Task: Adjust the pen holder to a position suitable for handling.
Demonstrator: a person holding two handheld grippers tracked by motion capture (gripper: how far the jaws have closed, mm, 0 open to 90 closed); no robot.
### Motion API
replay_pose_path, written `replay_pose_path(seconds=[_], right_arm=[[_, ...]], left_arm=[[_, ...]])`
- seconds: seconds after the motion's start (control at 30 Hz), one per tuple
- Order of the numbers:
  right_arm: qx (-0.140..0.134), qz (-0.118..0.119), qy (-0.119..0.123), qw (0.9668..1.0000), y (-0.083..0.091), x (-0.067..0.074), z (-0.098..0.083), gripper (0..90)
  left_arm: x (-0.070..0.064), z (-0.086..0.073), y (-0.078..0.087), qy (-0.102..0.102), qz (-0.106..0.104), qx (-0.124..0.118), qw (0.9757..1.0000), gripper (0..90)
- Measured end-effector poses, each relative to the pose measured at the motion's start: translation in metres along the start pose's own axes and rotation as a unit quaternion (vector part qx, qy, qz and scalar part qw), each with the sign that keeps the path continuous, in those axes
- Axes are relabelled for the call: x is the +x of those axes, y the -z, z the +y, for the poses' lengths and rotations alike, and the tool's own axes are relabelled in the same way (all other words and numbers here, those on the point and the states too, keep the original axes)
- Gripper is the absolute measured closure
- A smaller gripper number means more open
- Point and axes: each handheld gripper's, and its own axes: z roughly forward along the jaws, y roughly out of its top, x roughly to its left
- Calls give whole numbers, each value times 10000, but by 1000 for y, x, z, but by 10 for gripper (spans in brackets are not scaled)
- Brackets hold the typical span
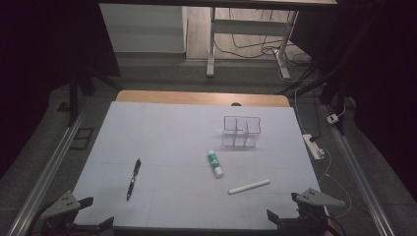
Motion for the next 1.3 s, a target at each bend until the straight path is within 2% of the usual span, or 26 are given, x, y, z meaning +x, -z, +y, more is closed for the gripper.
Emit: replay_pose_path(seconds=[0.2, 0.87, 1.03, 1.3], right_arm=[[88, 22, 99, 9999, -2, 2, 1, 0], [235, 133, 115, 9996, -5, 1, 2, 0], [242, 140, 199, 9994, -5, 3, 3, 0], [221, 339, 301, 9987, -7, 1, 8, 0]], left_arm=[[0, -1, 0, -16, -6, 9, 10000, 21], [1, 0, -1, 36, -41, 91, 9999, 21], [1, 0, -1, 56, -53, 82, 9999, 21], [2, 0, -1, 61, -55, 91, 9999, 21]])
